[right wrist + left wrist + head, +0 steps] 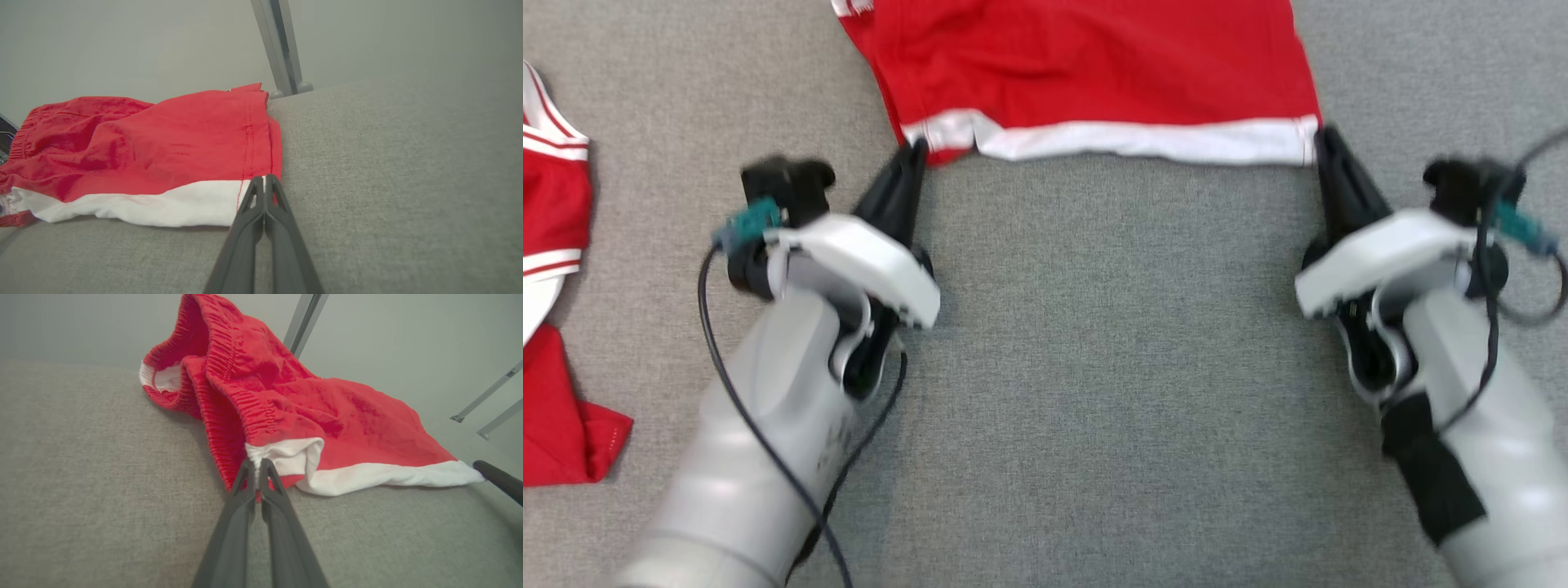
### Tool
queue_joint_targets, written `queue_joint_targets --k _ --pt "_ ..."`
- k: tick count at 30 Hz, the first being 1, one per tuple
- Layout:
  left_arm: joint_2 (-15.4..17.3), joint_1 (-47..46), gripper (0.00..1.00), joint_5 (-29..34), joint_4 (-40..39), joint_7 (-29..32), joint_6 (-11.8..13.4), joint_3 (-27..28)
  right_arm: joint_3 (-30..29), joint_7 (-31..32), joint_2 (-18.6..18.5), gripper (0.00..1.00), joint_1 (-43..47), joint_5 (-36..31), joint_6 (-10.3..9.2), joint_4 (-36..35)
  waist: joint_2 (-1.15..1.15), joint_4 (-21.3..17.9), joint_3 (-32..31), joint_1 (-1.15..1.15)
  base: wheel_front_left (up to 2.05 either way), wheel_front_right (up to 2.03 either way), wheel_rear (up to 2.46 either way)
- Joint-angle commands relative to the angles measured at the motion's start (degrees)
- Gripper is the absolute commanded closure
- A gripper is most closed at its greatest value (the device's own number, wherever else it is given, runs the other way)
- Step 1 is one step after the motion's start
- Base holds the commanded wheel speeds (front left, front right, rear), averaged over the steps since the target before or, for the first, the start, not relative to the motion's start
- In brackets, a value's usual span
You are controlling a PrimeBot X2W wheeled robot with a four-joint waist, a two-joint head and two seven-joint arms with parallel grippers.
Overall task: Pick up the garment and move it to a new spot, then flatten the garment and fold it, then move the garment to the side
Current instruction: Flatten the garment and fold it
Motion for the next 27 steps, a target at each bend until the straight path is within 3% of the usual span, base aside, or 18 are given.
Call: queue_joint_targets --k 1,7,14,20,27 --pt "1.22 3.85 1.0 -0.33 -1.76 -0.2 -0.01 0.35 -1.68 -0.31 0.08 1.0 6.52 -0.1 0.03 -5.1 0.0 -0.2 -1.84 0.0 0.0 0.0 0.0" --pt "5.45 17.42 1.0 1.63 -10.7 -0.09 0.43 2.35 -6.26 -0.32 1.03 1.0 24.33 -1.55 0.03 -21.01 0.0 -1.92 -6.0 0.0 0.0 0.0 0.0" --pt "11.01 29.84 1.0 4.53 -23.95 1.53 4.58 0.7 -10.36 1.26 1.82 1.0 39.52 -3.21 0.03 -34.26 0.0 -1.73 -10.94 0.0 0.0 0.0 0.0" --pt "15.99 42.05 1.0 4.29 -42.65 7.61 11.97 0.79 -15.17 6.48 3.26 1.0 53.02 -4.08 0.03 -46.4 0.0 -1.38 -14.87 0.0 0.0 0.0 0.0" --pt "20.46 53.65 1.0 3.75 -61.19 13.37 21.31 2.7 -17.35 10.15 3.28 1.0 62.83 -2.79 0.02 -54.47 0.0 -2.82 -17.85 0.0 0.0 0.0 0.0"
